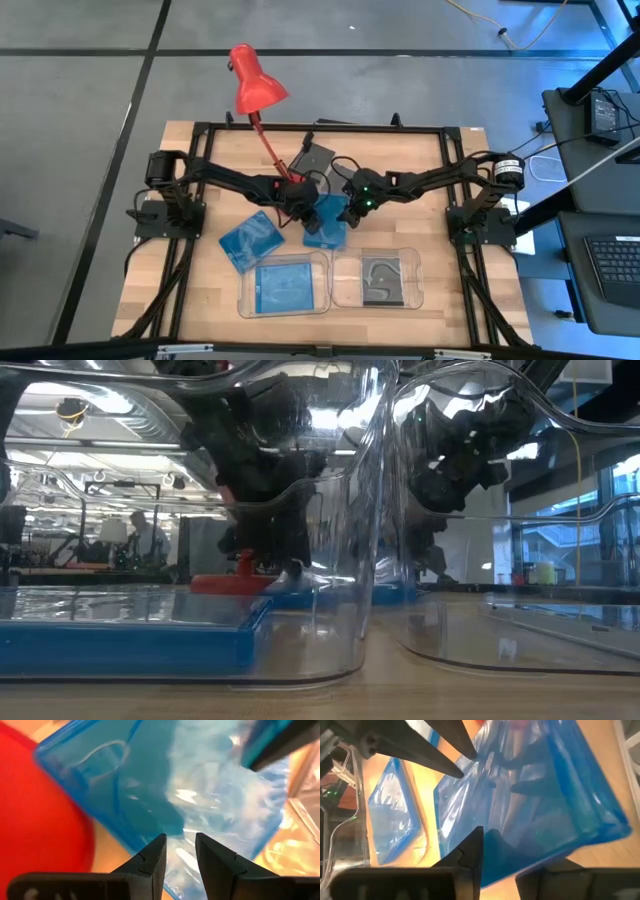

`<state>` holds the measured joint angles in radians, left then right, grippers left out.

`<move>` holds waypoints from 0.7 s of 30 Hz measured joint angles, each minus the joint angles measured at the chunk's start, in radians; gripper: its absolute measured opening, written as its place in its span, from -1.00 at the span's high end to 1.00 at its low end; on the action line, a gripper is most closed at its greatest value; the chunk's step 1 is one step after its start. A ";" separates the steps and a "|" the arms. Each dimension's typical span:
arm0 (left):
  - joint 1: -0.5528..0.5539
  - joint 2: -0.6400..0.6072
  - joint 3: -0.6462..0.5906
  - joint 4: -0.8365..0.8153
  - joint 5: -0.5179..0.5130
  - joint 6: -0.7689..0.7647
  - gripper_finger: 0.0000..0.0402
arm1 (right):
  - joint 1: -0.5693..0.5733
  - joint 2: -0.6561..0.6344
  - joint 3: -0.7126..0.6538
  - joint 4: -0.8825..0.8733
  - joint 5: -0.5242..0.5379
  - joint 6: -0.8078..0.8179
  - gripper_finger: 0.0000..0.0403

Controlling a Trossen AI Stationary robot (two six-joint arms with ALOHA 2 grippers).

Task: Pick & place jewel cases by type
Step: Put the right blue cd case into the left transparent bin

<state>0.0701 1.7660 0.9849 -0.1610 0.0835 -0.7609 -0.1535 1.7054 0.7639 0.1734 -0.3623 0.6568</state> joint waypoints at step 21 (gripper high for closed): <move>-0.052 -0.409 -0.002 0.010 -0.168 0.169 0.50 | 0.002 -0.007 -0.001 0.129 -0.101 -0.089 0.63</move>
<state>0.0185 1.3573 0.9833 -0.1508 -0.0843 -0.5920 -0.1513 1.6982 0.7628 0.3023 -0.4630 0.5676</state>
